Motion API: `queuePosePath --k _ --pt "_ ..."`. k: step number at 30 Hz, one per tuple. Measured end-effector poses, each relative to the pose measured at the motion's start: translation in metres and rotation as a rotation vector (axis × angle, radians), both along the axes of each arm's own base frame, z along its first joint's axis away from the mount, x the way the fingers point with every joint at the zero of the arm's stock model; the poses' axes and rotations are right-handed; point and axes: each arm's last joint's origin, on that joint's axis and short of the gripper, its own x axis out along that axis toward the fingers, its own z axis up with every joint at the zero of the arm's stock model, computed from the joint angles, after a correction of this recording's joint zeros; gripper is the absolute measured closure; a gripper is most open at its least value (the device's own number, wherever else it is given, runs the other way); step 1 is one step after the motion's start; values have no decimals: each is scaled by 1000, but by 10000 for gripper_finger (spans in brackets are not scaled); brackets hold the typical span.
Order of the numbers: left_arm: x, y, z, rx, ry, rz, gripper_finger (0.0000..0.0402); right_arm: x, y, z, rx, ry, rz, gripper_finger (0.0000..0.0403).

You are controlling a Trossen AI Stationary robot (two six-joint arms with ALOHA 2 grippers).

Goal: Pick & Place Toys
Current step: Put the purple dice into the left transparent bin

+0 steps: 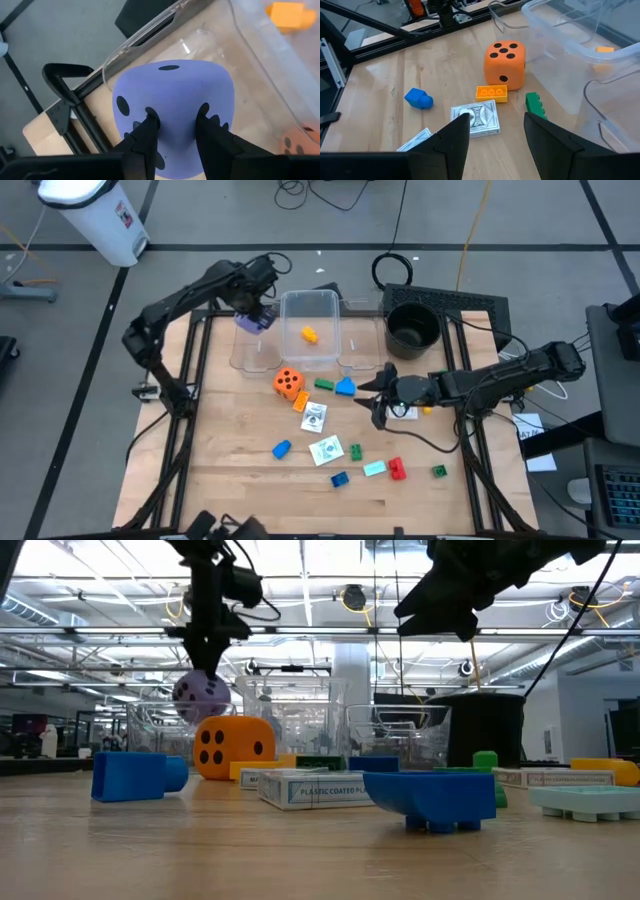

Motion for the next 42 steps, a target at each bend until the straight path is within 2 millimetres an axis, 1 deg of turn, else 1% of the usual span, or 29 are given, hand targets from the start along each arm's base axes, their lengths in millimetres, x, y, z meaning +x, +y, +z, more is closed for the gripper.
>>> queuePosePath --k 7,12,18,29,42 --pt "14 16 -25 -11 47 3 289 1 -6 0 1 1 -25 222" --pt "19 24 -40 -17 98 13 289 1 -8 0 6 0 -36 222" --pt "23 30 -53 -30 141 -2 289 0 -9 -1 4 12 -37 222" --pt "28 36 -67 -18 187 2 289 -1 -9 -4 0 44 -38 222" --pt "30 39 -69 17 187 27 289 -1 -9 -4 0 44 -38 222"
